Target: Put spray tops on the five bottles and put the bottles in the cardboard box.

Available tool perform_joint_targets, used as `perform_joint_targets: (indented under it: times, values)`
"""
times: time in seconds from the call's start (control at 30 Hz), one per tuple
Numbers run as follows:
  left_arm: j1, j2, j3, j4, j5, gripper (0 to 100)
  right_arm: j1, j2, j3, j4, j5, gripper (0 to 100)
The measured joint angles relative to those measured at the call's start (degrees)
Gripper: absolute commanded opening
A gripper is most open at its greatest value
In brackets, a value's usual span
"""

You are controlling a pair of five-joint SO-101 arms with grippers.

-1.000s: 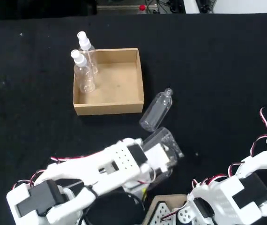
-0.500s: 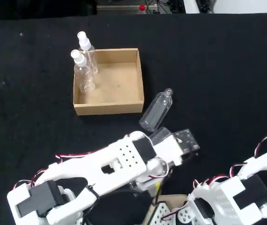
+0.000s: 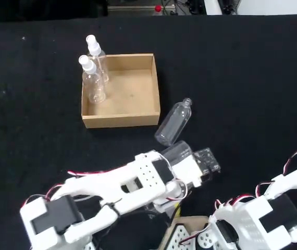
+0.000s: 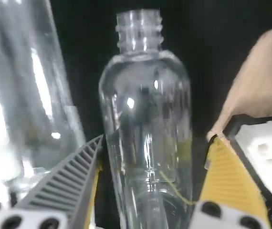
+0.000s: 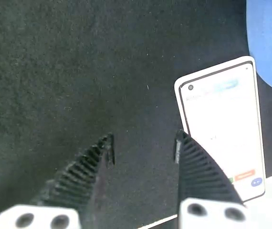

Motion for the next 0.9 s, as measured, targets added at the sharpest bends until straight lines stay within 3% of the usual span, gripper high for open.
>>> perform_joint_targets:
  times: [0.37,0.5,0.6,0.9]
  values:
    - [0.3,1.9,-2.5,2.4,0.2,13,0.0,0.0,0.0,0.0,0.0,19.1]
    - [0.3,1.9,-2.6,5.1,0.2,12,0.0,0.0,0.0,0.0,0.0,19.1]
    - [0.3,1.1,-4.0,10.7,-0.3,11,0.0,0.0,0.0,0.0,0.0,19.1]
    - [-3.4,-13.1,-15.3,31.1,-15.1,11,0.0,0.0,0.0,0.0,0.0,19.1]
